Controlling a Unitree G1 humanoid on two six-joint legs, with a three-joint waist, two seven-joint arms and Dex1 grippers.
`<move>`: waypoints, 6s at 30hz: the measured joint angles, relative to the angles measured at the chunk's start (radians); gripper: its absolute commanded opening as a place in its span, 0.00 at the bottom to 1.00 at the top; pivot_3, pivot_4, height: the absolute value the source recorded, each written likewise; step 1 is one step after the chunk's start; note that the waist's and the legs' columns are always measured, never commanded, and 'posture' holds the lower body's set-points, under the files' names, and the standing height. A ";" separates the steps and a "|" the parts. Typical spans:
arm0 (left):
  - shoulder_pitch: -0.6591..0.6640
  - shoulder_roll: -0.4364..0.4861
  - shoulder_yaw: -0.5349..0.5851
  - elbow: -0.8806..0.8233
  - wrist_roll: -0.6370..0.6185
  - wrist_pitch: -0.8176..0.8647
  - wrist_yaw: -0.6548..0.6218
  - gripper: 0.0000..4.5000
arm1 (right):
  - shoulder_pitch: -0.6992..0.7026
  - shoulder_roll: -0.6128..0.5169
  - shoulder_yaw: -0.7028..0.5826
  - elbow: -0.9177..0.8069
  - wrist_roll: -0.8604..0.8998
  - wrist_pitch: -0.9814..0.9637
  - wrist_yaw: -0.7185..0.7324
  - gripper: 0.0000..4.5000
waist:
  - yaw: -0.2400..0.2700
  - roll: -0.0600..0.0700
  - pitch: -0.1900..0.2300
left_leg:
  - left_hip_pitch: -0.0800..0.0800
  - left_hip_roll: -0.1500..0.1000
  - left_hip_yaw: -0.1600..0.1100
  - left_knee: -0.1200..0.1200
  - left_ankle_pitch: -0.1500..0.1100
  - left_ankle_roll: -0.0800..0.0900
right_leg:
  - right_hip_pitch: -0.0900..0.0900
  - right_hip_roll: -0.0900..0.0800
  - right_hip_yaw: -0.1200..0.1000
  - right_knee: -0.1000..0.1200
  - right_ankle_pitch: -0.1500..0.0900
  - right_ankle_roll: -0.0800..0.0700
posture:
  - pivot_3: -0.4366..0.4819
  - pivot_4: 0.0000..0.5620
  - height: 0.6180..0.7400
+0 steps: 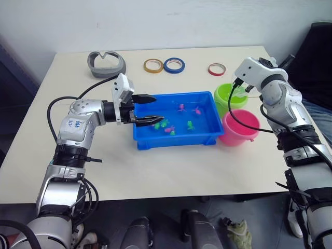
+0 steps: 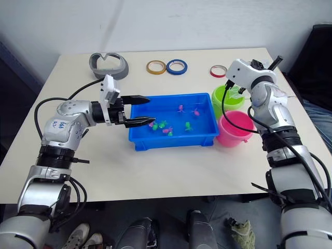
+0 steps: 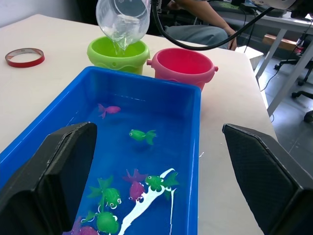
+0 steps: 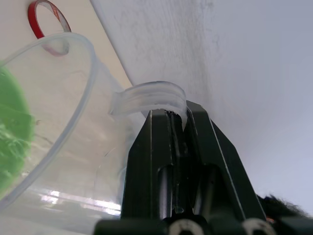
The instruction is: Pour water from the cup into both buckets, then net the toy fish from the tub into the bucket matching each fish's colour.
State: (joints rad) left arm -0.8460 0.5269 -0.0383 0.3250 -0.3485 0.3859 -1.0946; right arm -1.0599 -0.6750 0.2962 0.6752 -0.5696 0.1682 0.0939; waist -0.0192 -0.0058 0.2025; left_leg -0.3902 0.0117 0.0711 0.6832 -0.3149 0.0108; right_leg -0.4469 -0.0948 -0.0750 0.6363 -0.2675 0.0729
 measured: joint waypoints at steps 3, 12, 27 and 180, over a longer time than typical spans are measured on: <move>0.000 0.000 0.000 -0.001 0.000 0.000 0.000 1.00 | -0.009 -0.002 0.011 0.001 -0.031 -0.023 -0.012 0.01 | -0.006 0.000 0.000 | 0.000 0.000 0.000 0.000 0.000 0.000 | 0.000 0.000 0.000 0.000 0.000 0.000 | 0.48 0.27 0.78; 0.000 0.000 0.000 -0.004 0.000 0.000 0.000 1.00 | -0.024 -0.014 0.016 0.016 -0.102 -0.084 -0.047 0.01 | -0.009 0.000 0.000 | 0.000 0.000 0.000 0.000 0.000 0.000 | 0.000 0.000 0.000 0.000 0.000 0.000 | 0.48 0.27 0.78; 0.012 0.002 0.000 -0.037 0.000 0.001 0.000 1.00 | -0.028 -0.014 0.019 0.036 -0.127 -0.126 -0.060 0.01 | -0.008 0.000 0.000 | 0.000 0.000 0.000 0.000 0.000 0.000 | 0.000 0.000 0.001 0.000 0.000 0.000 | 0.48 0.27 0.78; 0.371 0.258 0.261 0.500 0.148 -0.248 0.334 1.00 | 0.857 0.013 -0.260 -1.265 1.075 0.247 0.770 0.99 | 0.019 -0.014 -0.002 | 0.003 0.000 -0.002 0.000 -0.006 0.007 | 0.003 -0.004 -0.003 -0.007 0.003 0.000 | 0.48 0.27 0.78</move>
State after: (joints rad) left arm -0.4749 0.7846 0.2227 0.8252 -0.2006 0.1375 -0.7607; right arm -0.2026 -0.6616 0.0366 -0.5898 0.5050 0.4149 0.8634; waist -0.0003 -0.0199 0.2005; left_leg -0.3875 0.0118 0.0691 0.6834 -0.3212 0.0173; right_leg -0.4438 -0.0988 -0.0777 0.6288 -0.2650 0.0728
